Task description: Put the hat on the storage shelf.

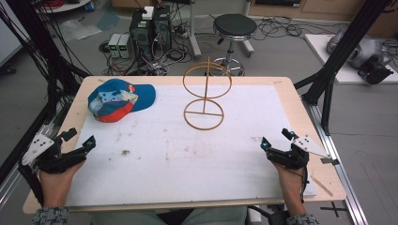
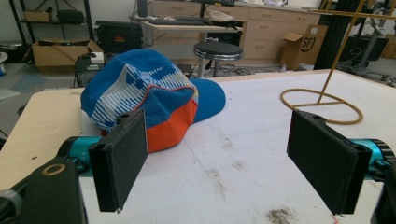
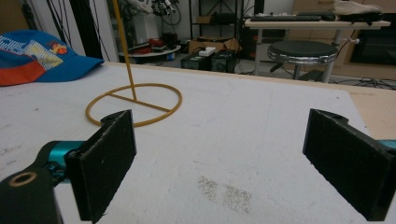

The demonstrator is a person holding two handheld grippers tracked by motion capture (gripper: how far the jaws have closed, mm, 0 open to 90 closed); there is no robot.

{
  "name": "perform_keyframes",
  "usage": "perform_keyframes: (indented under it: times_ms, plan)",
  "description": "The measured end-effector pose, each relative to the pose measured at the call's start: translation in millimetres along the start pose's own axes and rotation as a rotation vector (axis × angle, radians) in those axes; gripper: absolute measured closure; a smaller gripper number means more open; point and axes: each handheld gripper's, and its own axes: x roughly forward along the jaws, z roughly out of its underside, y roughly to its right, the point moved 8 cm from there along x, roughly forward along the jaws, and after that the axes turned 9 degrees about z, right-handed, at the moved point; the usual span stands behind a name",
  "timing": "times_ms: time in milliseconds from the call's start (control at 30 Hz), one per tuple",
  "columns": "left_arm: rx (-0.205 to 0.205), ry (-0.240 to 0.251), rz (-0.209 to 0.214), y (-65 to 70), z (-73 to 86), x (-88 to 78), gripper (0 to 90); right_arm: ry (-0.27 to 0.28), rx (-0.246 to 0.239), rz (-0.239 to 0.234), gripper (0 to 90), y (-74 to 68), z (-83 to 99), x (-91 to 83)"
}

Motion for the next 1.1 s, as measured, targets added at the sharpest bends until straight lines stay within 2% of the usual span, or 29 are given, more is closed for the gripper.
perform_keyframes:
  times_ms: [167, 200, 233, 333, 433, 533, 600, 633, 767, 800, 900, 967, 1033, 1100]
  plan:
    - [-0.006, 0.011, 0.003, -2.0, -3.8, 0.9, 20.8, -0.001, -0.018, -0.004, 8.7, -1.2, 0.4, 0.4]
    - [-0.015, 0.015, 0.008, -3.2, -7.2, 2.2, 20.8, -0.003, -0.038, -0.005, 8.7, -1.9, 0.9, 0.4]
    - [-0.029, 0.014, 0.012, -3.7, -9.1, 3.3, 21.3, -0.006, -0.044, -0.004, 8.7, -2.3, 1.3, 0.2]
    - [-0.032, 0.016, 0.022, -4.6, -13.8, 5.8, 21.9, -0.009, -0.049, -0.007, 8.7, -3.2, 1.7, -0.1]
    - [-0.022, 0.033, 0.032, -6.7, -24.1, 12.7, 21.9, -0.011, -0.066, -0.012, 8.7, -3.9, 2.3, 0.0]
    - [-0.007, 0.030, 0.032, -9.3, -27.8, 18.3, 21.9, -0.015, -0.068, -0.013, 8.7, -4.4, 2.9, 0.4]
    - [0.000, 0.031, 0.026, -13.9, -31.7, 25.5, 21.9, -0.019, -0.077, -0.012, 8.7, -4.3, 3.6, 1.6]
    - [0.010, 0.024, 0.020, -19.1, -35.7, 33.7, 21.9, -0.016, -0.082, -0.012, 8.7, -3.9, 3.4, 2.1]
    - [0.054, 0.019, 0.006, -27.7, -46.5, 48.2, 22.4, -0.022, -0.086, -0.010, 8.7, -3.3, 4.1, 3.1]
    - [0.054, 0.019, 0.006, -27.7, -46.5, 48.2, 22.7, -0.023, -0.091, -0.009, 8.7, -2.8, 4.5, 3.4]
    - [0.074, 0.024, 0.015, -34.0, -60.5, 61.3, 22.8, -0.034, -0.095, -0.011, 8.7, -3.8, 5.9, 1.7]
    - [0.087, 0.032, 0.017, -36.9, -67.3, 68.2, 23.6, -0.020, -0.114, -0.010, 8.7, -3.2, 5.8, -0.7]
    - [0.096, 0.040, 0.022, -38.3, -70.8, 71.8, 25.5, -0.016, -0.107, -0.014, 8.7, -1.8, 6.2, -4.5]
    - [0.118, 0.071, 0.030, -43.8, -79.4, 83.1, 25.7, -0.018, -0.088, -0.007, 8.7, 2.2, 6.9, -7.4]
